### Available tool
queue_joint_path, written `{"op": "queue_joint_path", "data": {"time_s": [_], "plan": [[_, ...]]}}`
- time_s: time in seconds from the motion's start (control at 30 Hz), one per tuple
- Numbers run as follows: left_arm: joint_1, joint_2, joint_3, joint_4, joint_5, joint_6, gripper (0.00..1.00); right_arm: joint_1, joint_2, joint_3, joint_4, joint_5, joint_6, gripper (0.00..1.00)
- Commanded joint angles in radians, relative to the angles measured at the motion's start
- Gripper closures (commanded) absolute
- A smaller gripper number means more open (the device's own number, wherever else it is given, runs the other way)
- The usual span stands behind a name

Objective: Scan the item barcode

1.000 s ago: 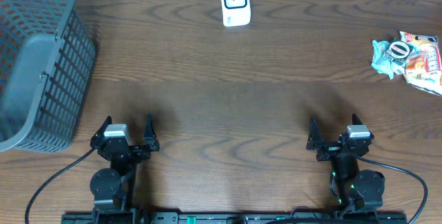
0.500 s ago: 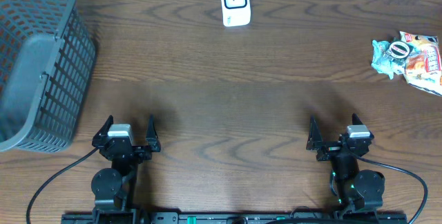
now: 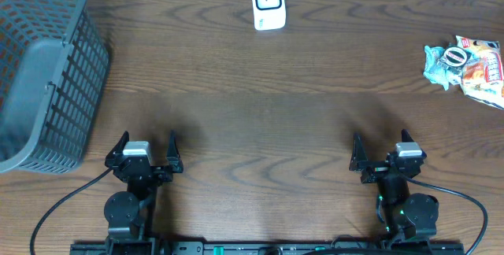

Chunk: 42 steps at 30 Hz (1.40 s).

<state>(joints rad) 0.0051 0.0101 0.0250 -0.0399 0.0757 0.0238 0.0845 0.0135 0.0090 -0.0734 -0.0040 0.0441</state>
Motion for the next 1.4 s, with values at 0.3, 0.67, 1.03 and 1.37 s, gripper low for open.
{"op": "queue_joint_path", "data": {"time_s": [0.3,0.67,1.03,1.37], "plan": [[-0.003,-0.008,-0.021,-0.034,0.018,0.010,0.02,0.008,-0.008,-0.004,-0.002,-0.002,-0.008,0.01],[-0.003,-0.008,-0.021,-0.026,0.040,0.009,0.03,0.008,-0.008,-0.004,-0.002,-0.002,-0.008,0.01],[-0.003,-0.006,-0.021,-0.023,0.040,0.010,0.02,0.008,-0.008,-0.004,-0.002,-0.002,-0.008,0.01],[-0.003,-0.006,-0.021,-0.023,0.039,0.010,0.02,0.008,-0.008,-0.004,-0.002,-0.002,-0.008,0.01]]}}
